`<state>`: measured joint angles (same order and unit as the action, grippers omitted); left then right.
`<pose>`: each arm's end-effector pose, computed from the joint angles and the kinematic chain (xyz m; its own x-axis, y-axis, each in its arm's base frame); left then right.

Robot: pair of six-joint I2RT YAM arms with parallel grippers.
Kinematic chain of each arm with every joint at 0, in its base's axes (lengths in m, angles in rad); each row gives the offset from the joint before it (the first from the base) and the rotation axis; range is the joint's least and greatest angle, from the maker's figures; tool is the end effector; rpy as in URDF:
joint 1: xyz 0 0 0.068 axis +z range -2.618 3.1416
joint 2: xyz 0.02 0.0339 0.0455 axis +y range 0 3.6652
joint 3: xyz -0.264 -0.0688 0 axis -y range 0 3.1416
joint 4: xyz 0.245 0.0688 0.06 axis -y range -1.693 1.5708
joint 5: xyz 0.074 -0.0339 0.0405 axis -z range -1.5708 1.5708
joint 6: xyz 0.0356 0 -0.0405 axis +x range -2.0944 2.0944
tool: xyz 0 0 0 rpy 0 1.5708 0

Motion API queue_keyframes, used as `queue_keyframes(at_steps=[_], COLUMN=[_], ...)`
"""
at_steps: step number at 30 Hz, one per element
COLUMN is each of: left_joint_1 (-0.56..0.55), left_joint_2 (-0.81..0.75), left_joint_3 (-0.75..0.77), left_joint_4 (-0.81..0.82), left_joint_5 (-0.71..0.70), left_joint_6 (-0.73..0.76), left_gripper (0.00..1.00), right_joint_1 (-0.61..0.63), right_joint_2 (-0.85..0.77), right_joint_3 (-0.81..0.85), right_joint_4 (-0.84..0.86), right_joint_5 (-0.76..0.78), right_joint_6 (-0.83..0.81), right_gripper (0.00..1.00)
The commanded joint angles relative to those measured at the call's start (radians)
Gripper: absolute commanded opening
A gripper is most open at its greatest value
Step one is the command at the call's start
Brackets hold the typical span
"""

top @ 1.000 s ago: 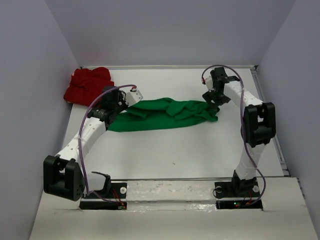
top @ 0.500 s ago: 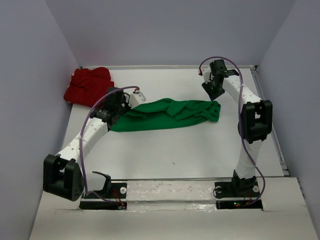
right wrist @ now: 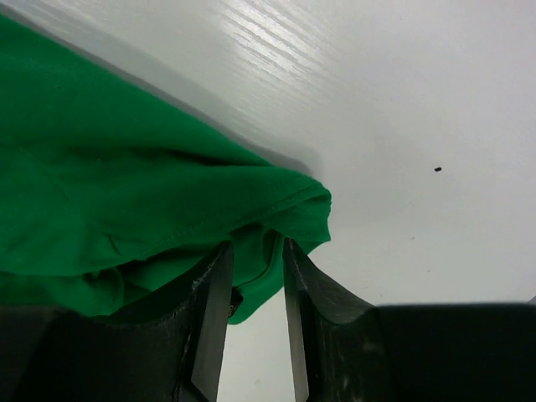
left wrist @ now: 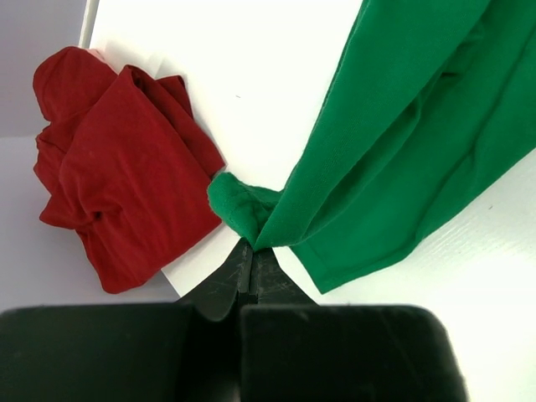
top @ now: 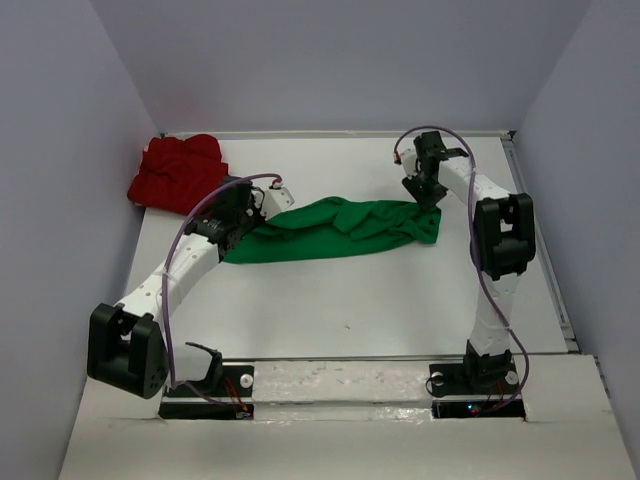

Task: Fold and stack the t-shirts
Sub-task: Flatten out the tshirt

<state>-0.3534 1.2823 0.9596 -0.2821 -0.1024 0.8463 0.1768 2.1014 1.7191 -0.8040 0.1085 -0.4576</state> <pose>0.2698 -0.0957 0.2836 -0.1548 0.8511 -0.5017 0.5754 0.4905 0.6545 0.4381 0.0744 0.2041 -0.7591 -0.5818 -0.2921 -0.5241 0.8123 -0.2558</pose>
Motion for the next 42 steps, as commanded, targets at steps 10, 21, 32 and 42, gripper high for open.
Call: queue_keyframes(at_steps=[10, 21, 32, 42], left_joint_1=[-0.013, -0.035, -0.061, -0.067], left_joint_2=[-0.011, 0.025, 0.037, 0.048], left_joint_3=[0.013, 0.033, 0.039, 0.031], left_joint_4=[-0.035, -0.045, -0.057, -0.066], left_joint_5=[-0.039, -0.033, -0.042, -0.042], left_joint_6=[-0.020, -0.039, -0.052, -0.052], left_gripper=[0.00, 0.00, 0.00, 0.00], right_joint_1=[-0.054, -0.088, -0.088, -0.088], right_joint_2=[0.075, 0.124, 0.172, 0.213], right_joint_3=[0.074, 0.135, 0.264, 0.252], right_joint_4=[0.058, 0.058, 0.013, -0.011], right_joint_5=[0.043, 0.054, 0.013, -0.029], right_joint_6=[-0.024, -0.042, -0.039, -0.041], right_gripper=[0.36, 0.45, 0.47, 0.47])
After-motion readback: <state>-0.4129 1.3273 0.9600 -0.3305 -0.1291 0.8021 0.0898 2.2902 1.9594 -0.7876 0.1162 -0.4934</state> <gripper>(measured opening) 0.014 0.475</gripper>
